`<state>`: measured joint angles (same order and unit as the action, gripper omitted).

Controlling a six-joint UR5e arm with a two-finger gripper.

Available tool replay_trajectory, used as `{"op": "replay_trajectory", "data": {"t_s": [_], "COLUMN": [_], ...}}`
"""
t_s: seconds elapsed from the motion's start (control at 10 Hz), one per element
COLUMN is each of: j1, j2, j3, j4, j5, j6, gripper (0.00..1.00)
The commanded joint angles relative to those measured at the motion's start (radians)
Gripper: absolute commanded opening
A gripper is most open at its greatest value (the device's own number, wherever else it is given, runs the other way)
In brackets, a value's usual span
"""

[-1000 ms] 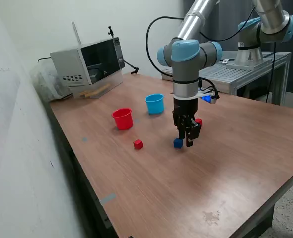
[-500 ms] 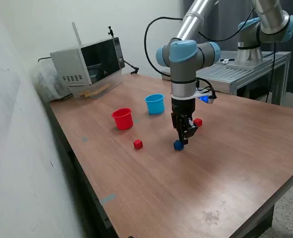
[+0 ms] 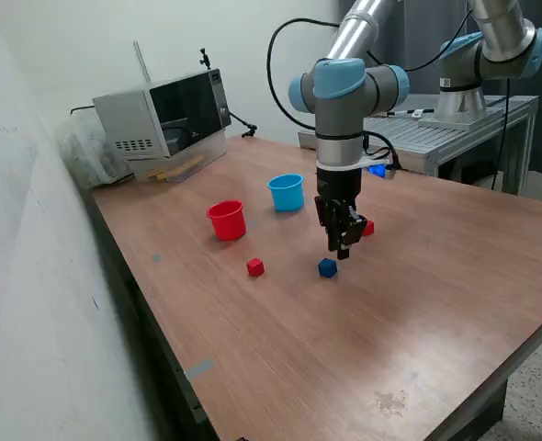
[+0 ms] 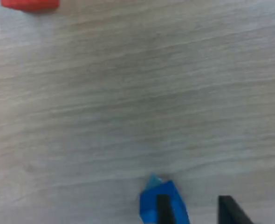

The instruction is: Place red objects in the red bin, and blue objects in the blue bin.

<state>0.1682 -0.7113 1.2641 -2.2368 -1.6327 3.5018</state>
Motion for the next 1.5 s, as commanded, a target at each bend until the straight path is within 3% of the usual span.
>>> {"op": "replay_trajectory", "data": {"t_s": [0.0, 0.2, 0.6, 0.9, 1.4], "j1": [0.002, 0.004, 0.013, 0.007, -0.012], "j2": [-0.026, -0.028, -0.025, -0.001, 0.043], "j3": [0.021, 0.034, 0.024, 0.024, 0.011], "j4": [0.0, -0.001, -0.049, -0.056, -0.073], "j5": [0.004, 0.005, 0.025, 0.028, 0.028], "j6": [-0.013, -0.035, -0.301, -0.426, -0.472], "gripper": [1.0, 1.0, 1.0, 1.0, 1.0]}}
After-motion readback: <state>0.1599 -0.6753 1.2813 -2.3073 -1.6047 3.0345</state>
